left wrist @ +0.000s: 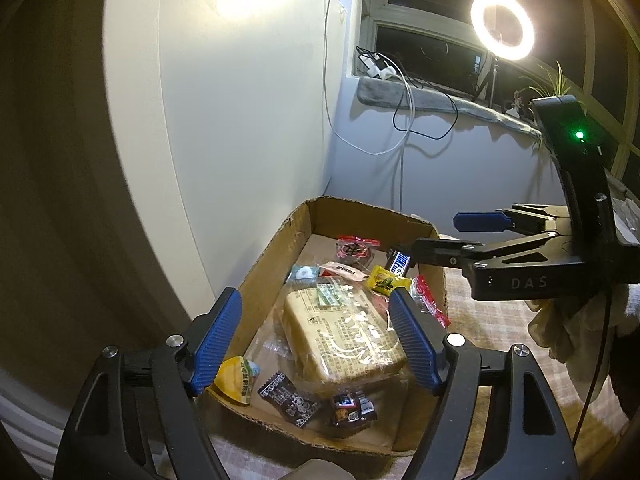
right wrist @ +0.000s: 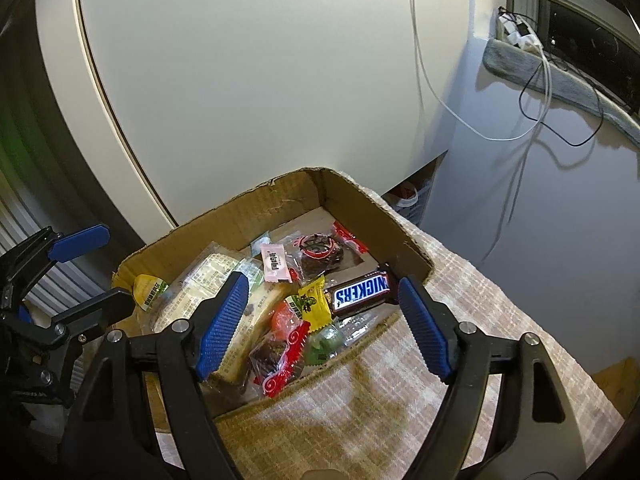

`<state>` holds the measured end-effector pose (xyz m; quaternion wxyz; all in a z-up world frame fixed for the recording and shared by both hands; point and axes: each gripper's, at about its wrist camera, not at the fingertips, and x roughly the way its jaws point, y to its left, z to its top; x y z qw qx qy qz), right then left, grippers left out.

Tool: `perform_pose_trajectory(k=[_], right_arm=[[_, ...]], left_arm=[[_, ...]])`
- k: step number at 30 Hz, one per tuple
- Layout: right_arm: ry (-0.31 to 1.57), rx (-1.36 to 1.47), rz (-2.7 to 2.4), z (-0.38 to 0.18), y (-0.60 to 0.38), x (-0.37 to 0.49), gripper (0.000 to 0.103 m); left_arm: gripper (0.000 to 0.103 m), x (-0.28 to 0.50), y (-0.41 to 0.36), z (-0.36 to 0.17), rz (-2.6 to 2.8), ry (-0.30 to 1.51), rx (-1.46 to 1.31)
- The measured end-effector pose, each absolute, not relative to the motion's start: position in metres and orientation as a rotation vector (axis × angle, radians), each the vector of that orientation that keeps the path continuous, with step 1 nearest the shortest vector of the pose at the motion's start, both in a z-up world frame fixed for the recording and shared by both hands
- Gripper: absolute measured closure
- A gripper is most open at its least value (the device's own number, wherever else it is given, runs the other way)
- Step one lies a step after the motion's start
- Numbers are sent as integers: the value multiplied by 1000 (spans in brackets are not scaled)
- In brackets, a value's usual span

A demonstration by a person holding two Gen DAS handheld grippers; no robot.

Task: Organize snacks

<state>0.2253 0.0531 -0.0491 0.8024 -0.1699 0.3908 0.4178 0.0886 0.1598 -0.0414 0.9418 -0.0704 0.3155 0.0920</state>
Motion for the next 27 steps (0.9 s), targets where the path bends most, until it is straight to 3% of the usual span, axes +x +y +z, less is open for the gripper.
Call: perform_pose_trajectory(k=[7, 11, 27], right_arm=[[802, -311, 870, -38, 39, 217, 22], [763, -287, 857, -30, 30, 206, 13], [666, -251, 734, -13, -7, 150, 12]], left_arm=[[27, 86, 158, -38, 203, 633, -144], [27, 81, 156, -35, 215, 624, -144], [23, 54, 140, -32, 227, 598, -149]])
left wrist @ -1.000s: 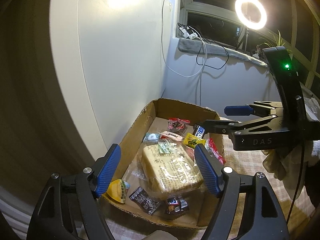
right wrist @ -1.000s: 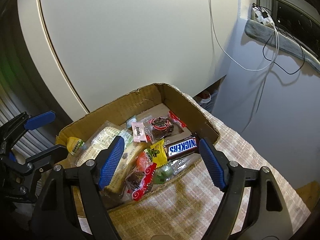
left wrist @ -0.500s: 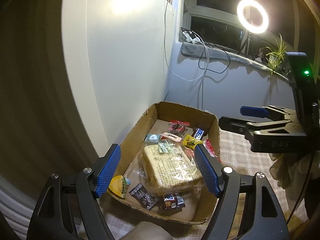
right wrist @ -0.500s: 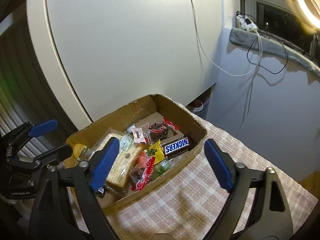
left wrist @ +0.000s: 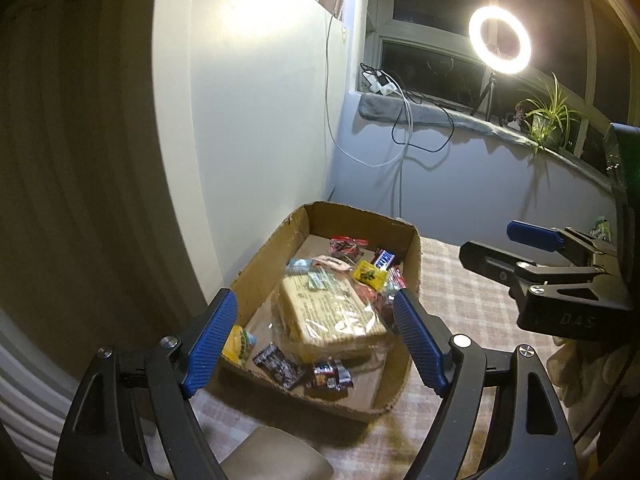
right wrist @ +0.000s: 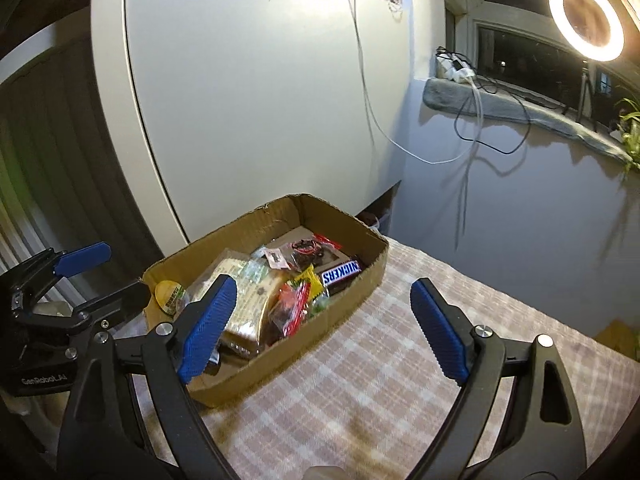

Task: Organize snacks

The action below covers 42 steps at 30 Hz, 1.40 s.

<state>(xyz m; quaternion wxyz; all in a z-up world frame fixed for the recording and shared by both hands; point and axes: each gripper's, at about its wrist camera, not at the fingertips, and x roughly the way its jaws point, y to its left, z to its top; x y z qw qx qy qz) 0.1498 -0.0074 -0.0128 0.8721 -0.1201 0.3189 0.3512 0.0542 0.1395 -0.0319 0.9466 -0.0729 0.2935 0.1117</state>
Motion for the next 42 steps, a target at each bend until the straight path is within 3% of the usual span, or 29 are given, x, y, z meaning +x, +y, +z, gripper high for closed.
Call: perform_pose_trajectory(k=[9, 14, 30, 42], right_arm=[[627, -258, 671, -2, -29, 126, 12], [615, -252, 665, 0, -34, 120, 5], [619, -253, 673, -3, -34, 111, 0], [623, -247, 681, -4, -33, 108, 0]], left_arm=[[23, 41, 129, -34, 231, 591, -168], [22, 34, 131, -32, 239, 582, -186], [22, 26, 127, -32, 251, 580, -183], [22, 25, 125, -31, 253, 579, -176]])
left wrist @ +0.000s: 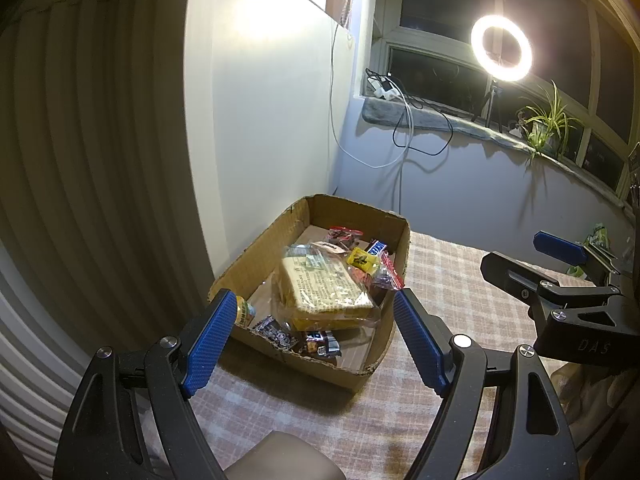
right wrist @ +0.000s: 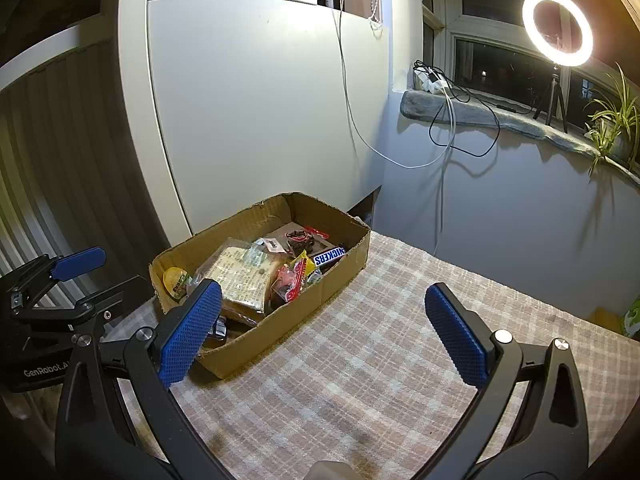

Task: Organize snacks

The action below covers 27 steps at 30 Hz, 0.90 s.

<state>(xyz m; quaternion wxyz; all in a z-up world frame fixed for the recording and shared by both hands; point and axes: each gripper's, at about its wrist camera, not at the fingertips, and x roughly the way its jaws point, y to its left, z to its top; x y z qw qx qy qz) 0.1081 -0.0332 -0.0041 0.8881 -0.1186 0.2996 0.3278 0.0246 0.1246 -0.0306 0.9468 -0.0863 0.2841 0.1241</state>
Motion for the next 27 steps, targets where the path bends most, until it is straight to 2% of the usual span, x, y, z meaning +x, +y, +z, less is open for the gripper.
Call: perform_pose_trajectory(k=[27], right_arm=[[633, -242, 677, -8, -36, 107, 0]], left_arm=[[22, 25, 120, -30, 266, 582, -160]])
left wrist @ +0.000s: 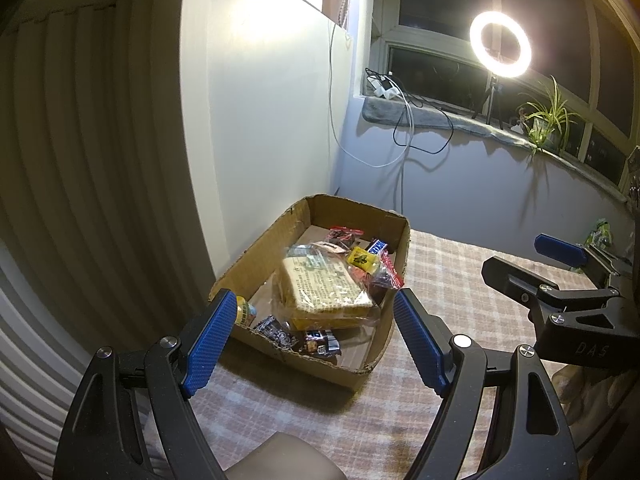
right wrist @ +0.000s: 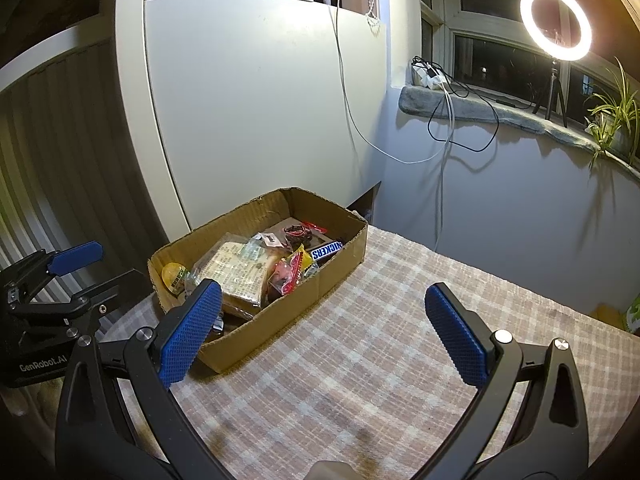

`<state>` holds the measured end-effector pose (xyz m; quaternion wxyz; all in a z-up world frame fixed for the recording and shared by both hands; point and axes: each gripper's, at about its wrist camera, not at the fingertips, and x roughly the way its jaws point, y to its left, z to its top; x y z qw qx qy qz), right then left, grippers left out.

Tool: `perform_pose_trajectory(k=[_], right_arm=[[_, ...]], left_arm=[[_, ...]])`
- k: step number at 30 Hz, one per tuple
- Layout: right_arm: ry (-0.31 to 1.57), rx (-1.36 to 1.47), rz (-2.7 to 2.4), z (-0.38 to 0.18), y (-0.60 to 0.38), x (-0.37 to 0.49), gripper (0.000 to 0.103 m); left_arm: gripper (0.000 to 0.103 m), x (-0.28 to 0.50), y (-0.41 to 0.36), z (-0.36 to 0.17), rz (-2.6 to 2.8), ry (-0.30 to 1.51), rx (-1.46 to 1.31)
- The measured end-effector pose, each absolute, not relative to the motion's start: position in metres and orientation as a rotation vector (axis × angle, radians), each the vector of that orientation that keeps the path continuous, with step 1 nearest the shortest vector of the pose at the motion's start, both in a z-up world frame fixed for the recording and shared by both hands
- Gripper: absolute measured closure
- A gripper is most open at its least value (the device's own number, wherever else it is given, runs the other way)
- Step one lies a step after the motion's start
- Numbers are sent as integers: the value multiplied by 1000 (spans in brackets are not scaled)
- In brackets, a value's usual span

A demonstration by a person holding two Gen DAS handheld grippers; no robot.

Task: Organize snacks

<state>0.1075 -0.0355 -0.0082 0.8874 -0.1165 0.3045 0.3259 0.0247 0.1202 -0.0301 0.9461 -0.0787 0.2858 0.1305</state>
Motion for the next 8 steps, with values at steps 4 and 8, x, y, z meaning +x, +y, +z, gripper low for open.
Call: perform_pose_trajectory(k=[4, 8], right_arm=[[639, -242, 675, -11, -35, 108, 0], [641, -235, 670, -13, -38, 109, 0]], left_arm=[[22, 25, 121, -30, 269, 581, -161], [22, 25, 120, -30, 270, 578, -153]])
